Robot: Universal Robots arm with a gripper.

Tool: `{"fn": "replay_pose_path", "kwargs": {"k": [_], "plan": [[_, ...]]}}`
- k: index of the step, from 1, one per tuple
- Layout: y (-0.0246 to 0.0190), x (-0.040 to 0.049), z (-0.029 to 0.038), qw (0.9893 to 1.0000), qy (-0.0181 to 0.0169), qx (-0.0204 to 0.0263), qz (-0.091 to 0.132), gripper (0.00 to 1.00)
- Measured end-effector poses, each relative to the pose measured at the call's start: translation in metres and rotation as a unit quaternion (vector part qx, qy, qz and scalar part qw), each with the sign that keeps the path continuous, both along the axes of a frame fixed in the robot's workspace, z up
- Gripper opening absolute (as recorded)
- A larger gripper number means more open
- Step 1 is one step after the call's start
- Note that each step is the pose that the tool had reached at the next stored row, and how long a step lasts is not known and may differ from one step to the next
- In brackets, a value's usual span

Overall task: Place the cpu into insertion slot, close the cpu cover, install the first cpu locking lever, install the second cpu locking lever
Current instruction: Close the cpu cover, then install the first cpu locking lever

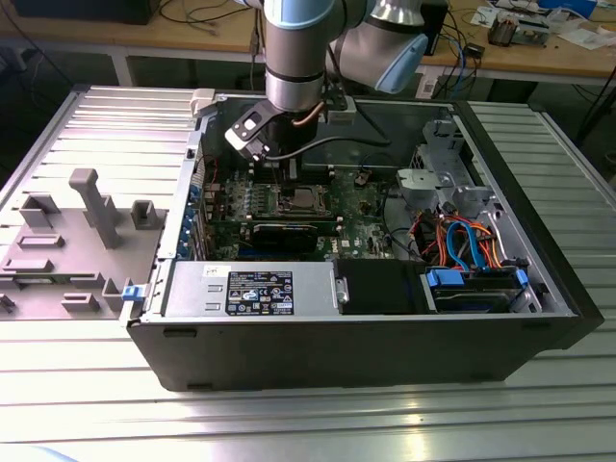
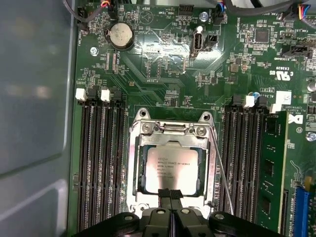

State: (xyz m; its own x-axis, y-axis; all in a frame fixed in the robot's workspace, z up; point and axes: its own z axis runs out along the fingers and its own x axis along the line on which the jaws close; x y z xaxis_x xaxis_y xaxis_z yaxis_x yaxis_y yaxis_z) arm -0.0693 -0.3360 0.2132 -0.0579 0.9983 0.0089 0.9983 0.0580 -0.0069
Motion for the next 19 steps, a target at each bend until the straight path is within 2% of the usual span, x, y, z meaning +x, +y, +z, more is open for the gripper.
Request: {"fn": "replay_pose_path", "kwargs": {"k": [2, 5, 9, 10, 13, 19], "plan": [[0.0, 0.0008, 0.0001, 1.0, -0.0004, -0.0002, 0.0, 0.11], [0.0, 0.0078, -0.0005, 1.0, -0.0004, -0.0002, 0.0, 0.11], [0.0, 0.0228, -0.0008, 1.0, -0.0004, -0.0003, 0.0, 0.11], [-0.0001, 0.0241, -0.0008, 1.0, -0.0004, -0.0002, 0.001, 0.11], [0.0, 0.0241, -0.0009, 0.9998, -0.0004, -0.0003, 0.022, 0.11], [0.0, 0.0242, -0.001, 0.9997, -0.0004, -0.0002, 0.024, 0.11]]}}
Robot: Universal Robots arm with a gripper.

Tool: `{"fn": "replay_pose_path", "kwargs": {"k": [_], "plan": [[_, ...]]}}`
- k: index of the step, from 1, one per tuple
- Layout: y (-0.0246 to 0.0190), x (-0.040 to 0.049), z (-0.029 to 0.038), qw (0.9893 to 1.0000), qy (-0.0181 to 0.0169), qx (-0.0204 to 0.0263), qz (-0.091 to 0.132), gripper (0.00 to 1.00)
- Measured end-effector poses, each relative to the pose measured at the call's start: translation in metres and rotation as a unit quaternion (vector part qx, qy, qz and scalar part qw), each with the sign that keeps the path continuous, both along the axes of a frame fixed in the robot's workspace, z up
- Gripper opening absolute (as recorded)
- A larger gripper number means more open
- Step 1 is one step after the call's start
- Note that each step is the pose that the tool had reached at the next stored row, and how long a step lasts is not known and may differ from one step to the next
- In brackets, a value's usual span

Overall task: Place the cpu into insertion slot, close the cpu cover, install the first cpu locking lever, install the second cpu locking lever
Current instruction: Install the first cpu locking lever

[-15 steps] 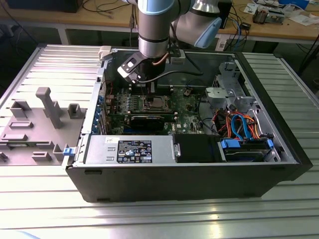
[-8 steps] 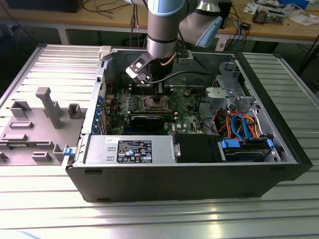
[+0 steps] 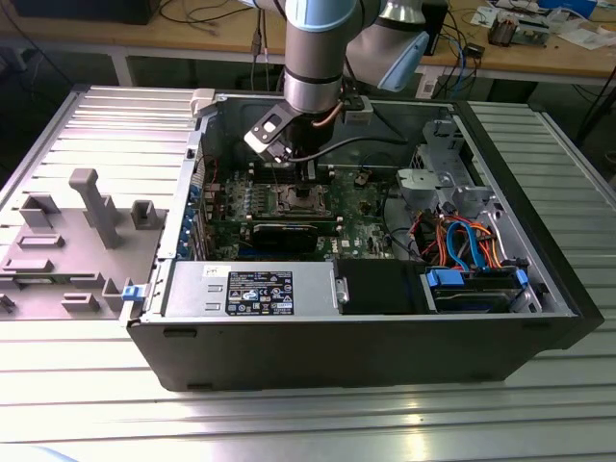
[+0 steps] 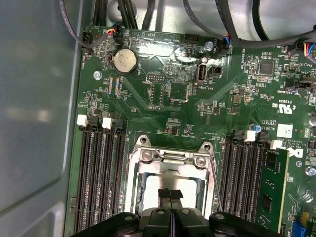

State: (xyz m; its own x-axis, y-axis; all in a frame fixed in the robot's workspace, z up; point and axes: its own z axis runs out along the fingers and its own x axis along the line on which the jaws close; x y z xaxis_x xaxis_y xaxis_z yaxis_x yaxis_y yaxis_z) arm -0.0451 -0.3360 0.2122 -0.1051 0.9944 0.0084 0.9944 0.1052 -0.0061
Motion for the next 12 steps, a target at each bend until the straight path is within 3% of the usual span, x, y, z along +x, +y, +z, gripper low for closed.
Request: {"fn": "replay_pose_path", "kwargs": {"k": [12], "plan": [[0.0, 0.0, 0.0068, 1.0, 0.0, 0.0, 0.0, 0.11]]}}
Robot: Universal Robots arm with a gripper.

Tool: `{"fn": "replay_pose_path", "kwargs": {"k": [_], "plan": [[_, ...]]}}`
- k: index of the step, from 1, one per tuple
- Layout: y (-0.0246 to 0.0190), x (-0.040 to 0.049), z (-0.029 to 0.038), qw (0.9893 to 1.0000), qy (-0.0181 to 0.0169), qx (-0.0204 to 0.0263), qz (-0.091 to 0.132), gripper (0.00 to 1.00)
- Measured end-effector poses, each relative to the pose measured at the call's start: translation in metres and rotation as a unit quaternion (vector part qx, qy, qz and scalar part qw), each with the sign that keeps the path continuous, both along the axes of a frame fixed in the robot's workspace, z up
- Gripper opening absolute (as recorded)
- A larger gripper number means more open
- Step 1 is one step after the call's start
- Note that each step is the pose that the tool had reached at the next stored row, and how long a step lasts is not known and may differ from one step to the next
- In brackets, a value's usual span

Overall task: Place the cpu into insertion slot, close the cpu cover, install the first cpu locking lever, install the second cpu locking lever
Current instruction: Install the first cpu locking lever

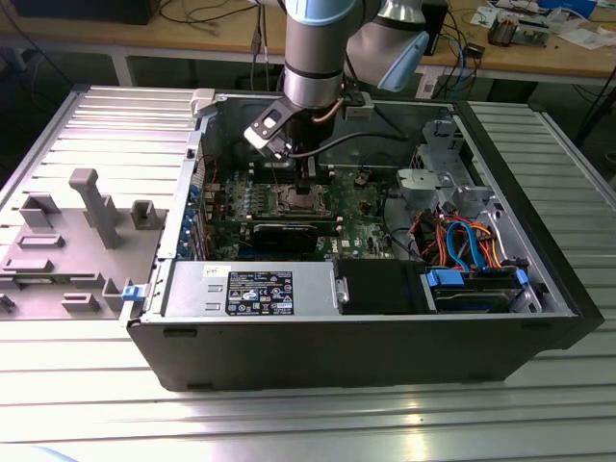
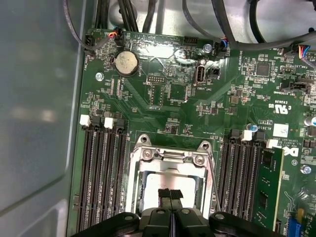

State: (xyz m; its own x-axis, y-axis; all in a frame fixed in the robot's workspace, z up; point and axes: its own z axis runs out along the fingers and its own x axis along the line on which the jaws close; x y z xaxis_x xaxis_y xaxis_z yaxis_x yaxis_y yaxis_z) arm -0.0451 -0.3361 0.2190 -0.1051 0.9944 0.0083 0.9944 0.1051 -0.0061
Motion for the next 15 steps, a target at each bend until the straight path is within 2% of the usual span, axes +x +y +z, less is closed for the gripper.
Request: {"fn": "replay_pose_path", "kwargs": {"k": [15], "plan": [[0.0, 0.0, 0.0014, 1.0, 0.0, -0.0001, 0.0, 0.11]]}}
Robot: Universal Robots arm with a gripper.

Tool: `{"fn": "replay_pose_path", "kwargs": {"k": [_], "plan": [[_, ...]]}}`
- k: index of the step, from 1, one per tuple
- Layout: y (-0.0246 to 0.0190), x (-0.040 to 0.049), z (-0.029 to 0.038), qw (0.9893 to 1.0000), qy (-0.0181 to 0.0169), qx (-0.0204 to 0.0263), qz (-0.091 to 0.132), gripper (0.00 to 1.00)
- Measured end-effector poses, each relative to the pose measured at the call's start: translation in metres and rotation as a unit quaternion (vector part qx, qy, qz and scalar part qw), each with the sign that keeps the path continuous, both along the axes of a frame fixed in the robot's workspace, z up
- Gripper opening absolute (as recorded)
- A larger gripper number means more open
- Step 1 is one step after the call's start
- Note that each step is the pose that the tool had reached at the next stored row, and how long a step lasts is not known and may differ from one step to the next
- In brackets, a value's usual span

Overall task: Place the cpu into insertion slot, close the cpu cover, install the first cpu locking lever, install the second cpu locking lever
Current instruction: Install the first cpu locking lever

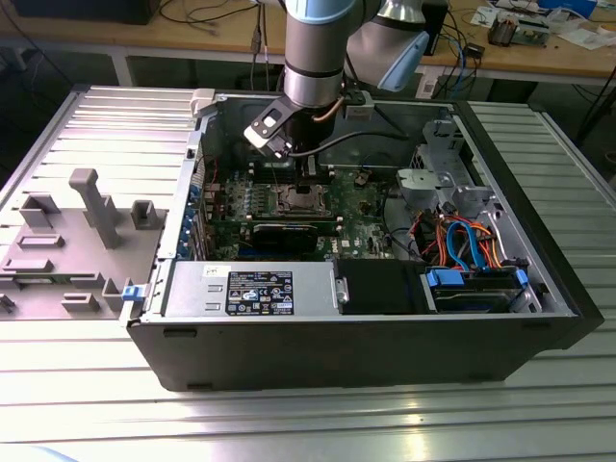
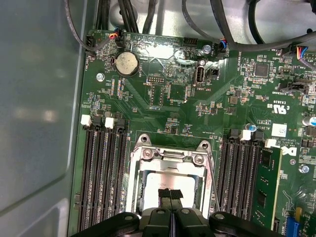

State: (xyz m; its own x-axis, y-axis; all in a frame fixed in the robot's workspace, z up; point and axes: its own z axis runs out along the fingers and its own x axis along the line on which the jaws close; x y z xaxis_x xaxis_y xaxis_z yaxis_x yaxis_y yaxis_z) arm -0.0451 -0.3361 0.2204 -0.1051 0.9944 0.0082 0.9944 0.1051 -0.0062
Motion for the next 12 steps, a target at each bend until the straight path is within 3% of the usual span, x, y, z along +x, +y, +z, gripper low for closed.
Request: {"fn": "replay_pose_path", "kwargs": {"k": [12], "plan": [[0.0, 0.0, 0.0019, 1.0, 0.0, 0.0001, 0.0, 0.11]]}}
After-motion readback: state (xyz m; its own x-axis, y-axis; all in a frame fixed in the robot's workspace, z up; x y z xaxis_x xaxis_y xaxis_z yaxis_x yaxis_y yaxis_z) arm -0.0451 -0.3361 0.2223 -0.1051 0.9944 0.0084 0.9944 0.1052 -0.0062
